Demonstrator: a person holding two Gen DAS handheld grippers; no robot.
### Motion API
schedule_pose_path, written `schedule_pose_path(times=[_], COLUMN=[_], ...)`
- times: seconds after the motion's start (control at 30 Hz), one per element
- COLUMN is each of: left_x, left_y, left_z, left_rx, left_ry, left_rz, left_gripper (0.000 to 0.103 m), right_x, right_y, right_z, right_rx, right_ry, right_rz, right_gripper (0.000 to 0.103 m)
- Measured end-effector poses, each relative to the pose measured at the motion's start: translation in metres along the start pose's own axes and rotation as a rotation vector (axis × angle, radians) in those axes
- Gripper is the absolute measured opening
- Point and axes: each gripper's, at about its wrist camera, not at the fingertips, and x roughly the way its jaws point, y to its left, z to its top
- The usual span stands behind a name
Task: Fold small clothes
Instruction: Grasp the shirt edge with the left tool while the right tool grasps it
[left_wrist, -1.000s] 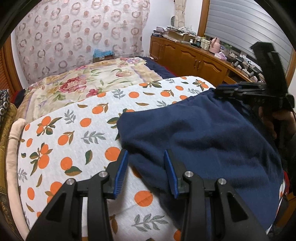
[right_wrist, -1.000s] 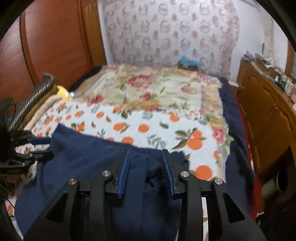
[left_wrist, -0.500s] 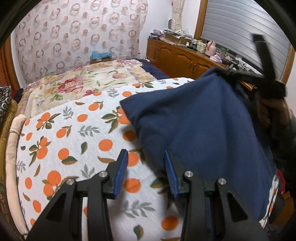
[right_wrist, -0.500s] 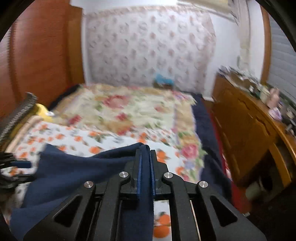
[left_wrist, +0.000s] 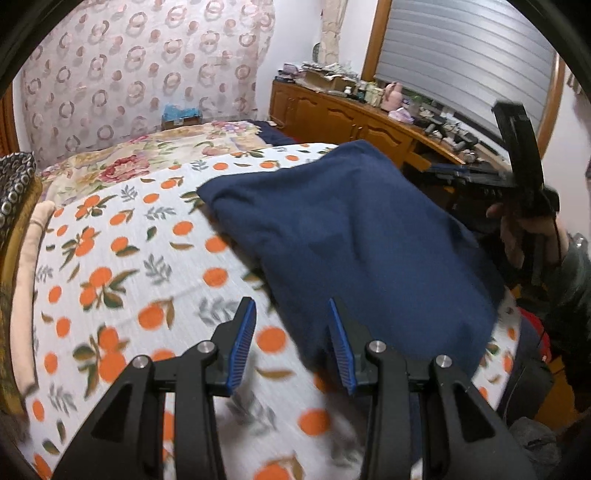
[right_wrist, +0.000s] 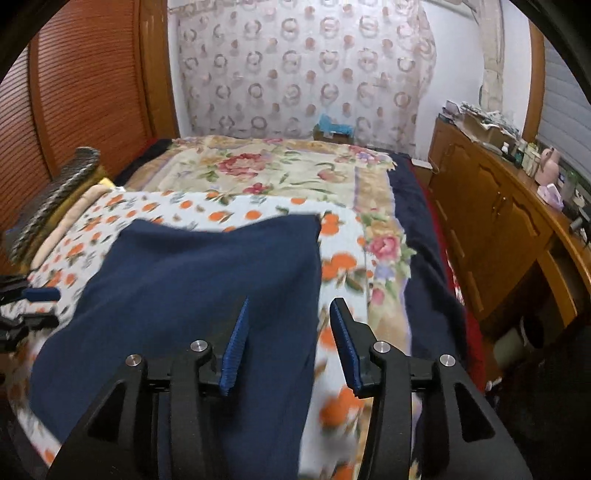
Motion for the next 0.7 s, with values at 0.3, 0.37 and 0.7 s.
schedule_pose_path(times=[0.3, 0.37, 0.7], left_x=[-0.024, -0.023, -0.012], left_y=[-0.022, -0.026, -0.048], left_z=[-0.037, -0.043, -0.062], left_rx=[-0.007, -0.013, 0.039], left_ry=[0.025, 0.048, 0.101], left_rz=[-0.095, -0.107, -0.078], left_gripper=[0.043, 0.044, 0.044], right_x=[-0.039, -0.042, -0.054], right_y=[0.019, 0.020, 0.002], right_z=[-0.067, -0.081, -0.124], right_rx=[0.040, 0.052, 0.142], right_ry=[0.009, 0.024, 0.079], right_rz=[0.020, 0.011, -0.008], right_gripper=[0.053, 0.053, 0.053])
